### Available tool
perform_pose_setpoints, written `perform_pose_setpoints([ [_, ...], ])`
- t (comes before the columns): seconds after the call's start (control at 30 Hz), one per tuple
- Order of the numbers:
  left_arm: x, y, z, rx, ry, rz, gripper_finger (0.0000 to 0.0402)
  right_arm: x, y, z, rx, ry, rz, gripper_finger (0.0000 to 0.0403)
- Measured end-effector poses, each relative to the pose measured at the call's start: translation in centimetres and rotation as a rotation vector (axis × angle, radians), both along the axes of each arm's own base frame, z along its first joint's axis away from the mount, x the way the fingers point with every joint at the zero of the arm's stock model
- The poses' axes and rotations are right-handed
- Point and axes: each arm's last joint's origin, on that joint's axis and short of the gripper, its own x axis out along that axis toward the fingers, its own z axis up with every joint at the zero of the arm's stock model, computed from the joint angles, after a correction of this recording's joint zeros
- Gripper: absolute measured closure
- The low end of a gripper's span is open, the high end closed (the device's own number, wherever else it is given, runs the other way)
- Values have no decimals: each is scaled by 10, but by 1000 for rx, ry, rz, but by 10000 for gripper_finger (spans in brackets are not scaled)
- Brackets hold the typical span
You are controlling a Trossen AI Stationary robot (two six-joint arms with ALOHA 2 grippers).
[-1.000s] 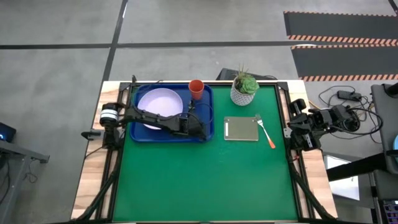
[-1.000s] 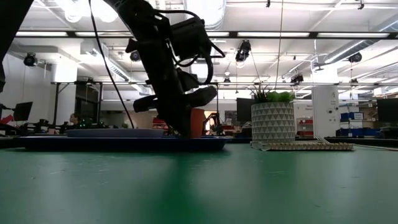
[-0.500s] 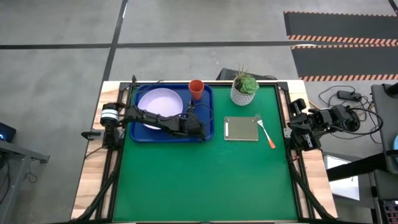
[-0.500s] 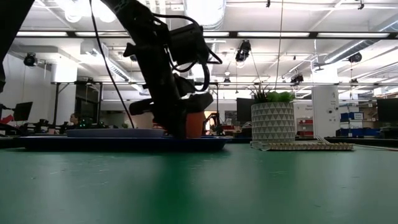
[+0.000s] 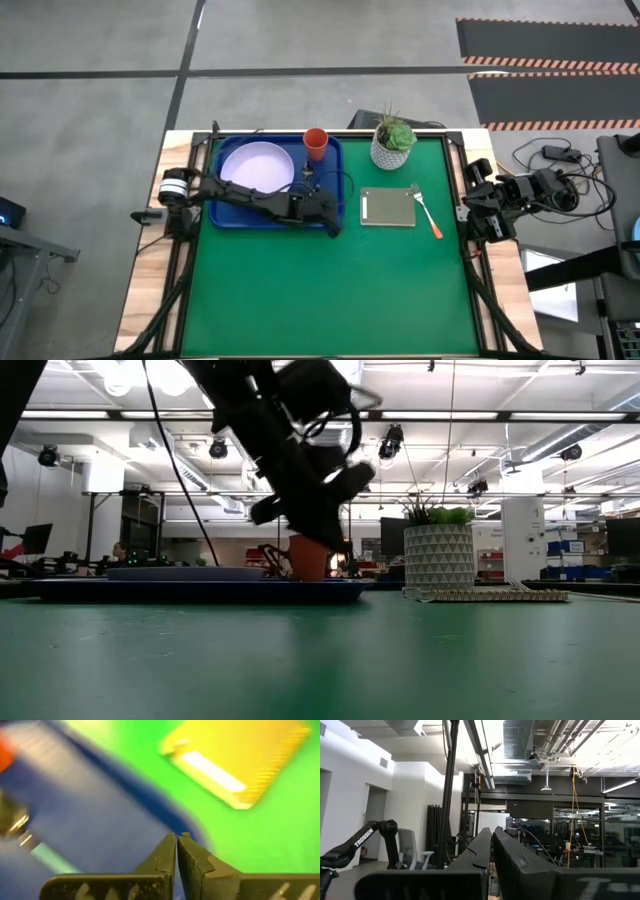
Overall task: Pick and place plate/cup/fork/spoon on tray
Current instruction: Put the blue spoon to the right side of the purple plate on the dark blue tray
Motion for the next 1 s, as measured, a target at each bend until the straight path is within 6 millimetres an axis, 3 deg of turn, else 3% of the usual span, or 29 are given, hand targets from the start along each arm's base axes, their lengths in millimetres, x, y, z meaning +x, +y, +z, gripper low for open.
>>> perform_pose_setpoints([
  [0.17,5,-11,2,50,-13,-108,401,0,0,0,0,0,0,394],
  [0.5,-10,-8,-25,73,53,21,401,0,0,0,0,0,0,394],
  [1.0,-19,-7,-41,88,143,70,401,0,0,0,0,0,-1,394],
])
